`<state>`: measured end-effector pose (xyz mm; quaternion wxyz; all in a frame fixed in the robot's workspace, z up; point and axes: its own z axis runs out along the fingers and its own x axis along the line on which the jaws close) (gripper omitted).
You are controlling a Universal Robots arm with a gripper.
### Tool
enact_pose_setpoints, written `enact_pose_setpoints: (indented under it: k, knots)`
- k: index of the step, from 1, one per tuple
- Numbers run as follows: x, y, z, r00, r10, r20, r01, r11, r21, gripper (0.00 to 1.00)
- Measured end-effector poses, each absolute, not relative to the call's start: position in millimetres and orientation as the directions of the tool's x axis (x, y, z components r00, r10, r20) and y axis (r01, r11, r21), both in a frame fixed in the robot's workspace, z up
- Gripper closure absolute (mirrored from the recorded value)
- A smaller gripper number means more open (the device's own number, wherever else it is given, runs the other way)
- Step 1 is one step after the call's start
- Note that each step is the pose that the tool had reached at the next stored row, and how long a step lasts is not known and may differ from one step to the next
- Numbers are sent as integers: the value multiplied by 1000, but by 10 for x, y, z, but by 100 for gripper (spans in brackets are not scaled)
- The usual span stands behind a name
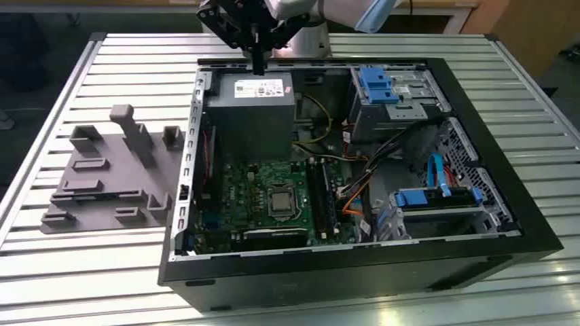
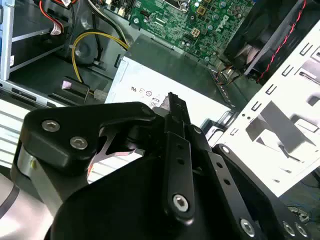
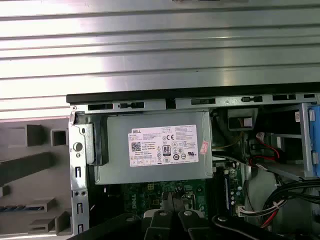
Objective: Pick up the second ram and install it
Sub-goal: 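Reach for the second ram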
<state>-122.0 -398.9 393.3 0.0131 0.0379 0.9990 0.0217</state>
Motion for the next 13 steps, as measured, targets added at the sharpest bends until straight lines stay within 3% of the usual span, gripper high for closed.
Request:
enact_pose_setpoints:
  k: [13]
  knots:
    - [-1237, -3989, 3933, -997, 76, -24, 75, 996, 44, 89]
